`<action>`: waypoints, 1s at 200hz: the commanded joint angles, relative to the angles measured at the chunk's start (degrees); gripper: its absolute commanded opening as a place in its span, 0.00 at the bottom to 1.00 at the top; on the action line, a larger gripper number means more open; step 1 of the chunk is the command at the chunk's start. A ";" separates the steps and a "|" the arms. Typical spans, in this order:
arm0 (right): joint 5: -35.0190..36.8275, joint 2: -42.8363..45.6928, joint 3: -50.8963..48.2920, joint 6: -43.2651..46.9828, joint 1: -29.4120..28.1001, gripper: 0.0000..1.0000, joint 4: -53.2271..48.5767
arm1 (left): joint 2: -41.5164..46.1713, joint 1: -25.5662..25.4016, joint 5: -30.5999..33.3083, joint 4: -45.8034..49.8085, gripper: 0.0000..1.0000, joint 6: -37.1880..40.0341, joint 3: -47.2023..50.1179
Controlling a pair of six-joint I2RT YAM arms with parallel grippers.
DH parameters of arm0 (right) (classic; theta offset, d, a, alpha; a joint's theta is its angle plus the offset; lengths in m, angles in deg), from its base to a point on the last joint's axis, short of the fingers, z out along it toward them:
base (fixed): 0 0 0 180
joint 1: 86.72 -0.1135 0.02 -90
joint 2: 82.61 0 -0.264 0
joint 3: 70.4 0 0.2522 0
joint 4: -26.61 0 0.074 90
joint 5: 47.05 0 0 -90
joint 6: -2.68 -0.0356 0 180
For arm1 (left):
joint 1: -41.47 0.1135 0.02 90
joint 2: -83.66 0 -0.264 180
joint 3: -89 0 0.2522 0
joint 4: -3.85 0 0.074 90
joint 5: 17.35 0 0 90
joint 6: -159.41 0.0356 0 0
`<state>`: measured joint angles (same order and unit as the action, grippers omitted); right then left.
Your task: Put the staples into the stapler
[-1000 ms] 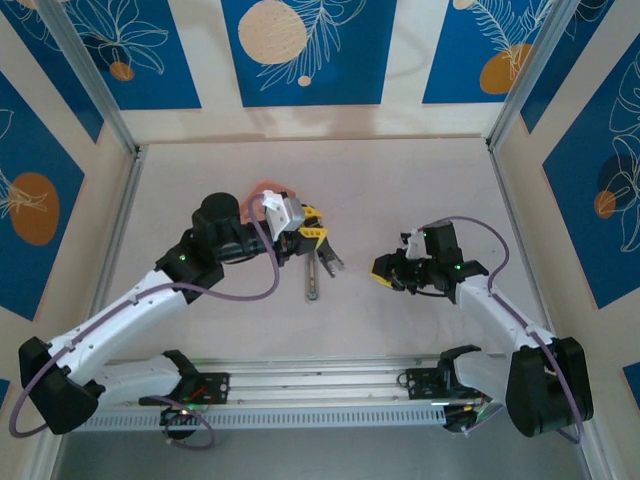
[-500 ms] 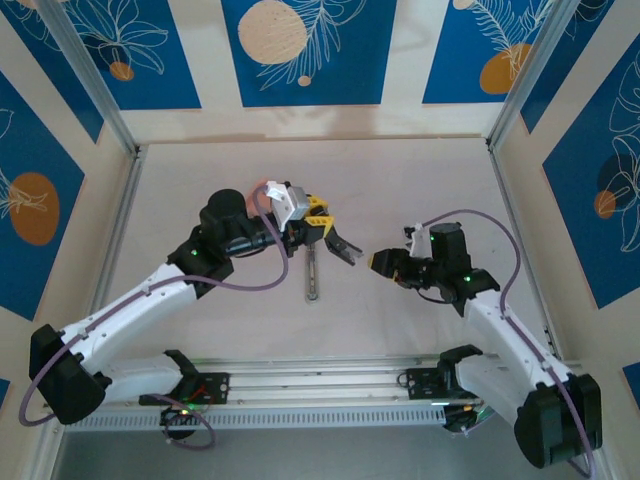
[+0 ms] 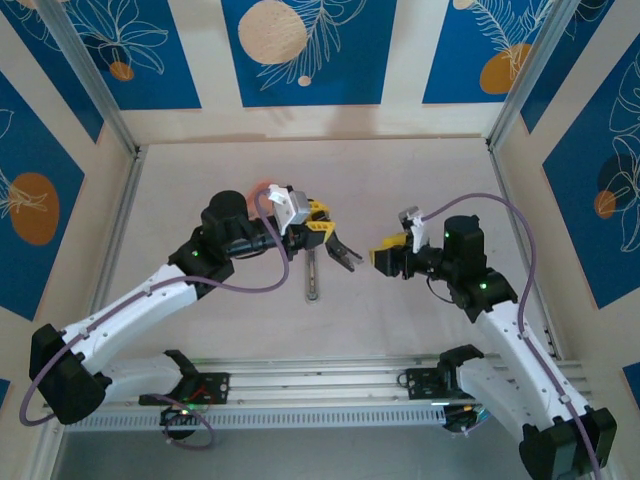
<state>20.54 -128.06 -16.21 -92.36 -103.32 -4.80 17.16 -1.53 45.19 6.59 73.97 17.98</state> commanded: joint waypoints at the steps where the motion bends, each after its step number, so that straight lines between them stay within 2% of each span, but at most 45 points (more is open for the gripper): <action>1: -7.22 -1.31 3.94 25.05 -2.17 0.57 -2.93 | 1.57 0.15 -4.81 -4.78 0.15 0.28 -0.08; 24: -12.37 -4.86 7.12 37.26 -3.12 0.59 -5.45 | 1.34 0.10 -7.28 -5.51 0.16 0.29 -0.11; 60: -21.24 -13.19 13.23 45.52 -3.15 0.60 -10.10 | 0.93 0.15 -10.40 -7.97 0.16 -0.83 0.25; 97: -26.91 -18.52 15.39 47.57 -4.11 0.59 -10.93 | 0.85 0.11 -10.95 -8.61 0.16 -1.03 0.39; 145: -28.09 -22.50 15.95 49.02 -5.10 0.58 -12.19 | 0.76 0.11 -12.15 -8.98 0.17 -1.30 0.15; 200: -29.24 -25.50 17.67 51.45 -5.07 0.48 -15.04 | 0.31 0.11 -13.18 -10.09 0.16 -2.00 -0.18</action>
<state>-5.98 -152.62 -0.72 -43.58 -108.15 -16.84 17.14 -1.53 34.33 3.00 72.70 18.88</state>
